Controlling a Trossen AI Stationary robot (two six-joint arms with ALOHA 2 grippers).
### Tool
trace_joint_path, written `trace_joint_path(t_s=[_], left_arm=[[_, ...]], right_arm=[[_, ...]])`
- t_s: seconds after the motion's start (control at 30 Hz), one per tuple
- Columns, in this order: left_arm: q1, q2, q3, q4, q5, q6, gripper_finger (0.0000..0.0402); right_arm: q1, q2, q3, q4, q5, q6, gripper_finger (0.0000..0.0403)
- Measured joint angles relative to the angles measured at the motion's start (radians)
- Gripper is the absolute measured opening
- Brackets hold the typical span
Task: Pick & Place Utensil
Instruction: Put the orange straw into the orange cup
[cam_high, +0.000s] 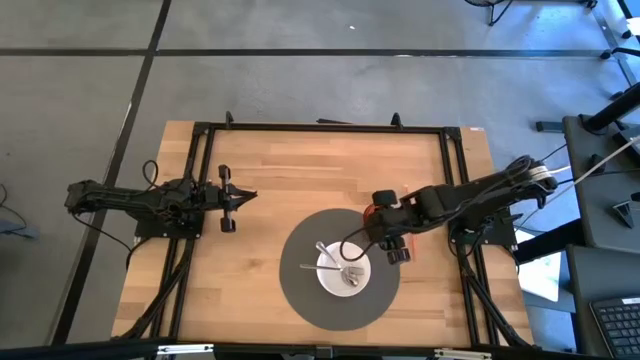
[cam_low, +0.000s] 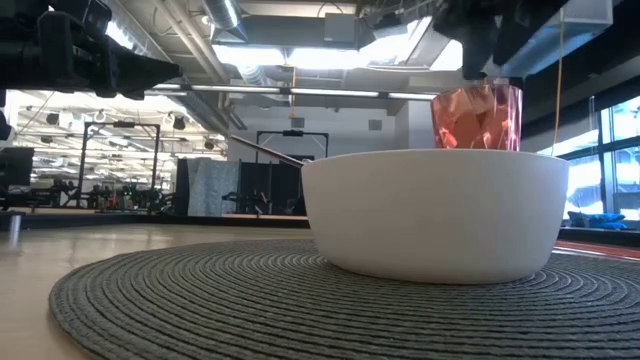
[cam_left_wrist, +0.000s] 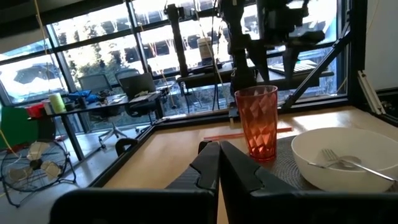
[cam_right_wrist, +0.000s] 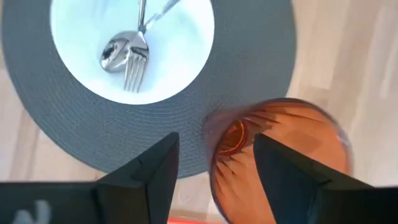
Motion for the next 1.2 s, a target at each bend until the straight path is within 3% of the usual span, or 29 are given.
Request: trace_joint_path(t_s=[0.2, 0.3, 0.43, 0.53, 0.67, 0.77, 1.0, 1.2], left_arm=[[0.000, 0.000, 0.000, 0.000, 0.000, 0.000, 0.0002], [0.000, 0.000, 0.000, 0.000, 0.000, 0.000, 0.0003], [0.000, 0.000, 0.000, -0.002, 0.000, 0.000, 0.0007], [0.000, 0.000, 0.000, -0.015, 0.000, 0.000, 0.0008], [0.000, 0.000, 0.000, -0.015, 0.000, -0.001, 0.0005], [0.000, 0.000, 0.000, -0.015, 0.000, -0.013, 0.0003], [0.000, 0.000, 0.000, -0.015, 0.000, -0.016, 0.0005], [0.000, 0.000, 0.000, -0.015, 0.000, -0.016, 0.0002]], right_arm=[[0.030, -0.041, 0.078, -0.045, 0.013, -0.004, 0.0208], [0.063, -0.111, 0.094, -0.045, 0.108, 0.033, 0.0208], [0.127, -0.234, 0.058, -0.082, 0.313, 0.282, 0.0208], [0.180, -0.319, 0.002, -0.184, 0.379, 0.556, 0.0208], [0.240, -0.385, -0.107, -0.355, 0.383, 0.891, 0.0208], [0.249, -0.414, -0.217, -0.375, 0.369, 1.054, 0.0208], [0.138, -0.398, -0.431, -0.291, 0.242, 1.129, 0.0208], [0.018, -0.383, -0.535, -0.089, 0.209, 1.034, 0.0208]])
